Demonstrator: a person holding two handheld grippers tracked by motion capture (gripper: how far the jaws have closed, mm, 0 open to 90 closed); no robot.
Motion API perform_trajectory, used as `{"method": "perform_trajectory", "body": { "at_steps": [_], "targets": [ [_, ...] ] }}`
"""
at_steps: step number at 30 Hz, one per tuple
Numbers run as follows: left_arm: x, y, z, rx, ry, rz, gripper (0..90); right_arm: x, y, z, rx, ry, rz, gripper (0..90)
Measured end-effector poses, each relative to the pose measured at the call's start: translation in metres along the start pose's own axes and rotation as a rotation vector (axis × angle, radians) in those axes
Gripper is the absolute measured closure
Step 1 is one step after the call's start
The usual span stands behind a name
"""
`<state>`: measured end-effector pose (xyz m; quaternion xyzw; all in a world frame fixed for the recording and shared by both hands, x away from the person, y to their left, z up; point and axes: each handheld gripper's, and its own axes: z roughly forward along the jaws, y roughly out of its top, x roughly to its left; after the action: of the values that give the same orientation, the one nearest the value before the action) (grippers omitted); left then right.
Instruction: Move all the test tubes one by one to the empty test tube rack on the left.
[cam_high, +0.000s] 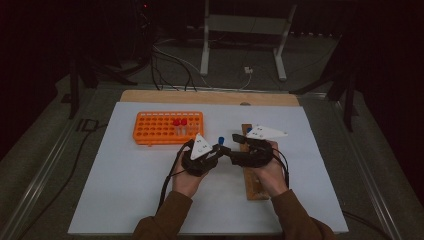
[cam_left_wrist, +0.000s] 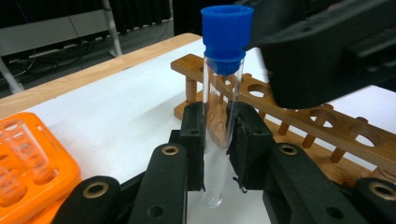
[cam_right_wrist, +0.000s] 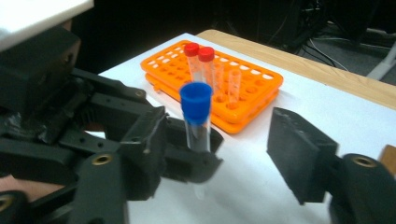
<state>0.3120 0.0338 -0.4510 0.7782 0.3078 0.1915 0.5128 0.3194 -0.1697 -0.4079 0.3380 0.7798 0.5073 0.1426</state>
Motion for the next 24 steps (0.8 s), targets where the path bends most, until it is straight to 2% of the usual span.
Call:
{"method": "perform_trajectory", "body": {
  "at_steps": [2, 5, 6, 7, 9, 13, 24],
  "targets": [
    [0.002, -0.001, -0.001, -0.001, 0.006, -0.006, 76.4, 0.0, -0.001, -0.001, -0.001, -0.004, -0.001, 30.7],
    [0.007, -0.002, -0.004, -0.002, 0.019, -0.014, 76.4, -0.001, -0.004, -0.003, -0.001, -0.025, -0.006, 21.1],
    [0.007, -0.002, -0.004, -0.002, 0.019, -0.014, 76.4, -0.001, -0.004, -0.003, -0.001, -0.025, -0.006, 21.1],
    [0.009, -0.003, -0.006, -0.003, 0.025, -0.02, 76.4, -0.001, -0.006, -0.003, 0.001, -0.04, -0.01, 16.1],
    [0.012, -0.003, -0.007, -0.004, 0.034, -0.022, 76.4, -0.002, -0.008, -0.005, 0.0, -0.059, -0.007, 15.1],
    [0.017, -0.003, -0.01, -0.002, 0.047, -0.023, 76.4, -0.003, -0.012, -0.006, 0.0, -0.066, -0.006, 5.2],
    [0.032, -0.005, -0.018, -0.007, 0.091, -0.04, 76.4, -0.006, -0.024, -0.013, 0.003, -0.11, -0.014, 0.3]
  ]
}}
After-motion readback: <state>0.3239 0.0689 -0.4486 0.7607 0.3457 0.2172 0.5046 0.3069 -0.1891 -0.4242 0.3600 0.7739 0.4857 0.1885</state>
